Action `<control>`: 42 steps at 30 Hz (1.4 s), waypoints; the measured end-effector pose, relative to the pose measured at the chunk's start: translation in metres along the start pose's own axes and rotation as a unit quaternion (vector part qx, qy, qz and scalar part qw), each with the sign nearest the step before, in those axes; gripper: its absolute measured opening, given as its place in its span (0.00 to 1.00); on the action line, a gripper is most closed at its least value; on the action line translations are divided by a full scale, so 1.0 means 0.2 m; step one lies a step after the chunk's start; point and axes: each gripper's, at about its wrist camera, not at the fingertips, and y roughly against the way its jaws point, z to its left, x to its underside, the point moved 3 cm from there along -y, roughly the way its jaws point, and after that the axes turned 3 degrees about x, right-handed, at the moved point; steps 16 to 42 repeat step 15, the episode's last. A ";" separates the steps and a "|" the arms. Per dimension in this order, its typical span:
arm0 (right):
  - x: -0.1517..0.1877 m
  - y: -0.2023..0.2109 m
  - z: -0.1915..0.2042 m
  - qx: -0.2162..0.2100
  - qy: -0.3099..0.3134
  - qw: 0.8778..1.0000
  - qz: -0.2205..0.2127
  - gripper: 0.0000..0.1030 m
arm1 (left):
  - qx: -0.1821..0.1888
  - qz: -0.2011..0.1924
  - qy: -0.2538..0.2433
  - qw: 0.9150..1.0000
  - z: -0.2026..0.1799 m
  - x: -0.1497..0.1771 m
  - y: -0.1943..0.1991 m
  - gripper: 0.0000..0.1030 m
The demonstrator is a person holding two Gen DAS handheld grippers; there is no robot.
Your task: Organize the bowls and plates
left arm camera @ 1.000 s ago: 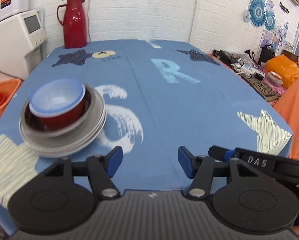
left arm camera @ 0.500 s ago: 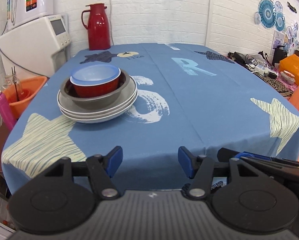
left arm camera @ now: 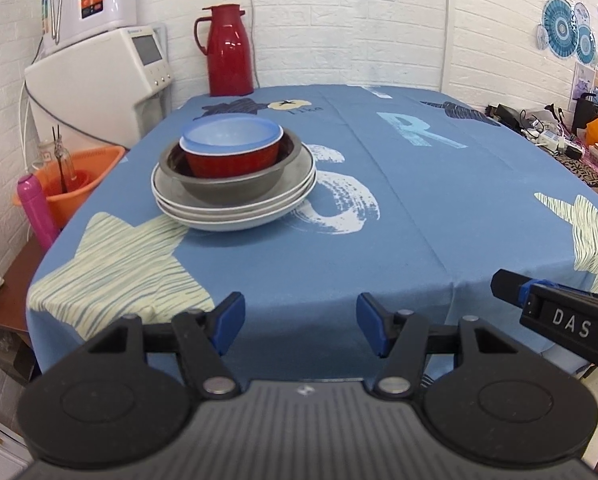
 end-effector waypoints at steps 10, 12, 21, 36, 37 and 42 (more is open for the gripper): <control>0.01 0.00 0.02 -0.002 0.008 1.000 0.001 0.25 | -0.013 -0.009 -0.012 1.000 -0.01 0.00 -0.01 0.58; 0.02 0.00 0.02 -0.003 0.009 1.000 0.002 0.25 | -0.017 -0.016 -0.010 1.000 -0.01 0.00 0.00 0.58; 0.02 0.00 0.02 -0.006 0.007 1.000 0.003 0.25 | -0.010 -0.015 0.000 1.000 0.00 -0.01 0.01 0.59; 0.02 0.00 0.02 -0.006 0.007 1.000 0.003 0.25 | -0.010 -0.015 0.000 1.000 0.00 -0.01 0.01 0.59; 0.02 0.00 0.02 -0.006 0.007 1.000 0.003 0.25 | -0.010 -0.015 0.000 1.000 0.00 -0.01 0.01 0.59; 0.02 0.00 0.02 -0.006 0.007 1.000 0.003 0.25 | -0.010 -0.015 0.000 1.000 0.00 -0.01 0.01 0.59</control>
